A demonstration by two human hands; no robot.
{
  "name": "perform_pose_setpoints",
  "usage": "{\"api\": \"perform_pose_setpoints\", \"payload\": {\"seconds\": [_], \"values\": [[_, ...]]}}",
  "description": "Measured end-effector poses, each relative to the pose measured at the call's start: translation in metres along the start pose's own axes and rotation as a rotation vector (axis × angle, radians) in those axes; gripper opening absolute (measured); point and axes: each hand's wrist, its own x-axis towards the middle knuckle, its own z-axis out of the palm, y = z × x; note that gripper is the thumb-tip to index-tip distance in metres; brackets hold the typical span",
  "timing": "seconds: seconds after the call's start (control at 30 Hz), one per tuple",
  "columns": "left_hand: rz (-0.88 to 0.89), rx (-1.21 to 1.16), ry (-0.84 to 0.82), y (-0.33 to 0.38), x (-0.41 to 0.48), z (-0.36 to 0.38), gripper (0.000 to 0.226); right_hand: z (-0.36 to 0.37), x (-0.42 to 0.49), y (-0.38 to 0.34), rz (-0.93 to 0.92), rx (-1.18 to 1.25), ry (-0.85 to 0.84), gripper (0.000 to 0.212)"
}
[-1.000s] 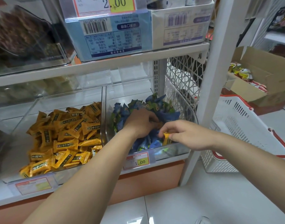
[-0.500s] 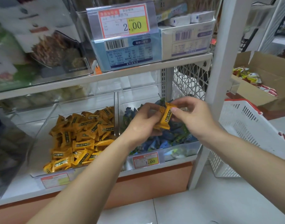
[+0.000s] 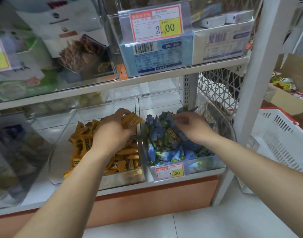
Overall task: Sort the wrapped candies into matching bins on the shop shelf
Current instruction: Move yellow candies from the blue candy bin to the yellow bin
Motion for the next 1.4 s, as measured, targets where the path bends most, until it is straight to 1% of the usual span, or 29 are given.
{"api": "perform_pose_setpoints", "payload": {"seconds": [0.07,0.13,0.2,0.27,0.3,0.37,0.47,0.5,0.57,0.63,0.7,0.77,0.8,0.87,0.9,0.97,1.0,1.03,1.07,1.13,1.17,1.23,1.3,1.37,1.4], "values": [[-0.014,0.044,0.008,-0.018,0.002,0.002,0.036,0.008,0.005,0.004,0.015,-0.161,-0.138,0.036],[-0.008,0.110,0.001,-0.027,0.004,0.007,0.046,0.014,0.012,0.005,0.016,-0.280,-0.211,0.035],[0.002,0.225,-0.008,-0.031,0.008,0.011,0.050,0.019,0.018,0.005,0.044,-0.312,-0.240,0.037],[0.005,0.295,-0.031,-0.032,0.011,0.014,0.051,0.022,0.024,0.004,0.090,-0.307,-0.273,0.050],[0.008,0.293,-0.043,-0.032,0.012,0.014,0.051,0.023,0.026,0.005,0.095,-0.314,-0.272,0.052],[0.021,0.224,-0.047,-0.033,0.012,0.013,0.052,0.024,0.028,0.008,0.081,-0.327,-0.255,0.046],[0.032,0.115,-0.025,-0.031,0.010,0.008,0.055,0.020,0.029,0.010,0.054,-0.361,-0.270,0.022],[0.042,0.096,-0.015,-0.030,0.009,0.006,0.053,0.017,0.028,0.009,0.043,-0.383,-0.286,0.017],[0.078,0.069,0.003,-0.026,0.007,0.002,0.047,0.013,0.024,0.007,0.022,-0.411,-0.306,0.015],[0.118,0.033,0.013,-0.019,0.005,-0.001,0.041,0.007,0.019,0.003,0.017,-0.413,-0.253,0.016],[0.168,0.002,0.020,-0.010,0.002,-0.003,0.035,-0.001,0.013,-0.007,0.035,-0.315,-0.095,0.017],[0.217,-0.004,0.023,0.003,-0.001,-0.002,0.036,-0.007,0.008,-0.024,-0.008,-0.098,0.051,0.018],[0.242,-0.005,0.025,0.009,-0.003,0.000,0.040,-0.008,0.004,-0.035,-0.046,0.030,0.082,0.021],[0.278,-0.066,0.022,0.020,-0.007,0.003,0.049,-0.002,-0.004,-0.055,-0.090,0.328,0.072,0.024],[0.287,-0.144,0.019,0.025,-0.008,0.004,0.049,0.002,-0.006,-0.061,-0.091,0.468,0.035,0.023],[0.288,-0.308,0.025,0.029,-0.009,0.004,0.036,0.011,-0.009,-0.068,-0.087,0.650,-0.053,0.018],[0.274,-0.334,0.042,0.027,-0.008,0.004,0.029,0.014,-0.009,-0.069,-0.080,0.662,-0.079,0.015],[0.247,-0.317,0.061,0.023,-0.006,0.002,0.025,0.016,-0.007,-0.067,-0.071,0.600,-0.071,0.013],[0.207,-0.281,0.074,0.015,-0.003,0.000,0.023,0.018,-0.005,-0.064,-0.068,0.467,-0.035,0.014],[0.104,-0.155,0.086,-0.004,0.001,-0.003,0.027,0.022,0.000,-0.054,-0.088,0.146,0.025,0.013],[0.055,-0.059,0.087,-0.015,0.003,-0.004,0.031,0.026,0.001,-0.048,-0.110,0.022,-0.003,0.017],[-0.007,0.066,0.087,-0.029,0.006,-0.007,0.039,0.037,0.003,-0.036,-0.192,-0.205,-0.157,0.028],[0.012,0.038,0.102,-0.029,0.007,-0.010,0.039,0.048,0.005,-0.028,-0.256,-0.454,-0.346,0.036],[0.098,-0.019,0.083,-0.019,0.005,-0.007,0.042,0.053,0.007,-0.026,-0.190,-0.563,-0.481,0.045],[0.134,-0.025,0.034,-0.013,0.003,-0.004,0.047,0.054,0.009,-0.026,-0.140,-0.582,-0.523,0.055]]}}
